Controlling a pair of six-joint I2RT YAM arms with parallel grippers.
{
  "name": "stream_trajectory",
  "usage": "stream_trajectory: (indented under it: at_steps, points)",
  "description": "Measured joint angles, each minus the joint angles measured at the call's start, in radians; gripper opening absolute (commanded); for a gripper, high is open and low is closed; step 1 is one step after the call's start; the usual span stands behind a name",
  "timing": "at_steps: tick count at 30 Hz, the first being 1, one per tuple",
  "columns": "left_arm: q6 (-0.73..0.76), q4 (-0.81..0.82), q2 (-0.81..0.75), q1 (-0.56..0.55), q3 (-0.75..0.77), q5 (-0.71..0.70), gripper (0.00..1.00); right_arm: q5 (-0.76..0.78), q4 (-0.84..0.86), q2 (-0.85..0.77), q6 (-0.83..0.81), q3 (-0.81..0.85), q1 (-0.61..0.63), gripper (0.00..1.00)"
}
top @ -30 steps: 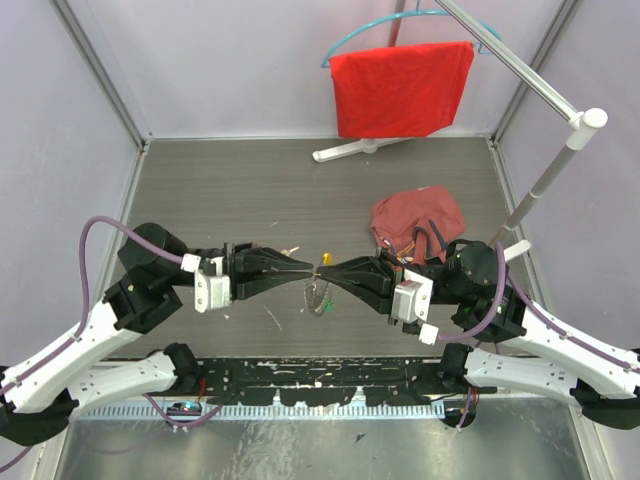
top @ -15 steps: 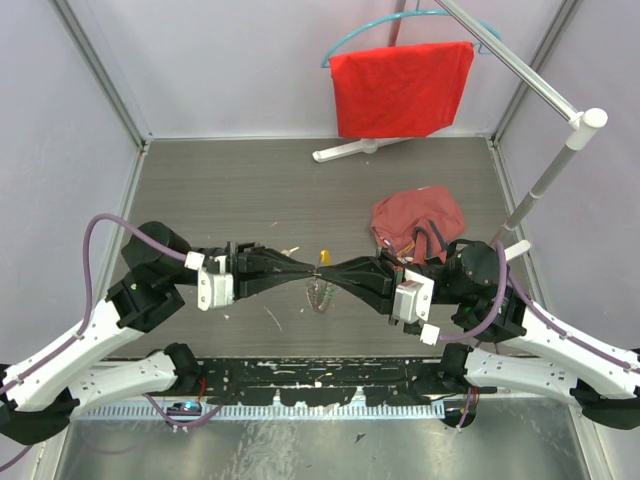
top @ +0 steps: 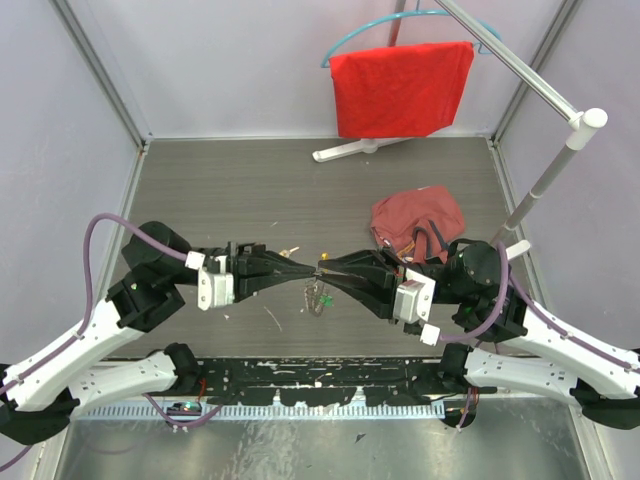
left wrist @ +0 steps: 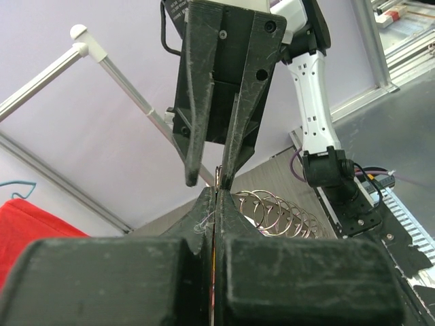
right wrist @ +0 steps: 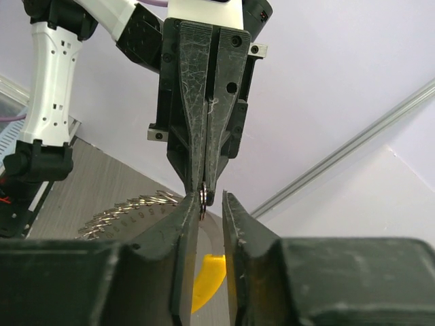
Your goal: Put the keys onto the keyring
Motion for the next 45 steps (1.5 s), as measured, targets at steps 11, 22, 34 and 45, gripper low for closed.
stream_trajectory:
  at_steps: [11,22,34,45]
  points:
    - [0.050,-0.085,-0.002,0.000,0.008,-0.016,0.00,0.021,-0.111,-0.001,-0.040,0.038,0.000,0.34]
    - [0.090,-0.133,-0.019,0.000,0.011,-0.043,0.00,0.021,-0.229,0.000,-0.072,0.078,0.000,0.32]
    - [0.095,-0.140,-0.016,0.000,0.015,-0.042,0.00,0.020,-0.228,0.019,-0.075,0.078,0.000,0.20]
    - [0.102,-0.154,-0.014,0.000,0.015,-0.041,0.00,0.021,-0.226,0.019,-0.072,0.078,0.000,0.01]
